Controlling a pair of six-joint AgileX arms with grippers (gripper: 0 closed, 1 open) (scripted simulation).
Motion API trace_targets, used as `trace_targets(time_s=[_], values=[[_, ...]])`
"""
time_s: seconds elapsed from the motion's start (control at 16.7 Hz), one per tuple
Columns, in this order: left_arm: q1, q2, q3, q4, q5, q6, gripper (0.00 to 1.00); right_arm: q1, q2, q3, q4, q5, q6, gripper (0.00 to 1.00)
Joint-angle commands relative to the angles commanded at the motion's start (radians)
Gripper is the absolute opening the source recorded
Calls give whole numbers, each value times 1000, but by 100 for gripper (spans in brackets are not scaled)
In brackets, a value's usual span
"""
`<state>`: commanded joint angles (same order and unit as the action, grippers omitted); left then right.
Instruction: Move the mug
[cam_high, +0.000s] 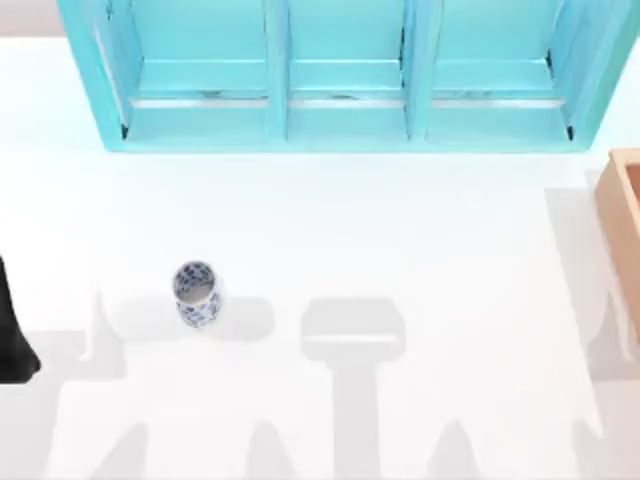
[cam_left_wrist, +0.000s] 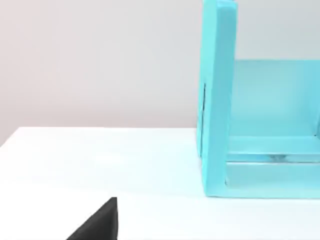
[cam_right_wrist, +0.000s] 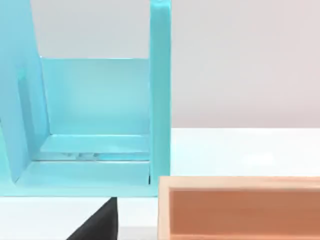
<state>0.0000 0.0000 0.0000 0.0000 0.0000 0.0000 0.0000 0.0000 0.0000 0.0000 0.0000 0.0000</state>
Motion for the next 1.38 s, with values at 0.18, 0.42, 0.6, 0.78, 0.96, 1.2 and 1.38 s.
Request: trace_targets(time_s=[0.18, 0.42, 0.6, 0.78, 0.96, 1.2, 1.38], values=[[-4, 10, 10, -9, 0, -3, 100, 0, 0, 0, 0, 0, 0, 100], [-52, 156, 156, -126, 2, -46, 100, 0, 0, 0, 0, 0, 0, 100], [-114, 378, 362, -282, 4, -102, 100, 0, 0, 0, 0, 0, 0, 100], [-187, 683, 609, -473, 5, -170, 100, 0, 0, 0, 0, 0, 0, 100], [-263, 1016, 866, -678, 5, -243, 100, 0, 0, 0, 0, 0, 0, 100], [-358, 1406, 1183, -937, 6, -336, 100, 0, 0, 0, 0, 0, 0, 100], [-419, 1640, 1390, -1098, 6, -395, 100, 0, 0, 0, 0, 0, 0, 100]])
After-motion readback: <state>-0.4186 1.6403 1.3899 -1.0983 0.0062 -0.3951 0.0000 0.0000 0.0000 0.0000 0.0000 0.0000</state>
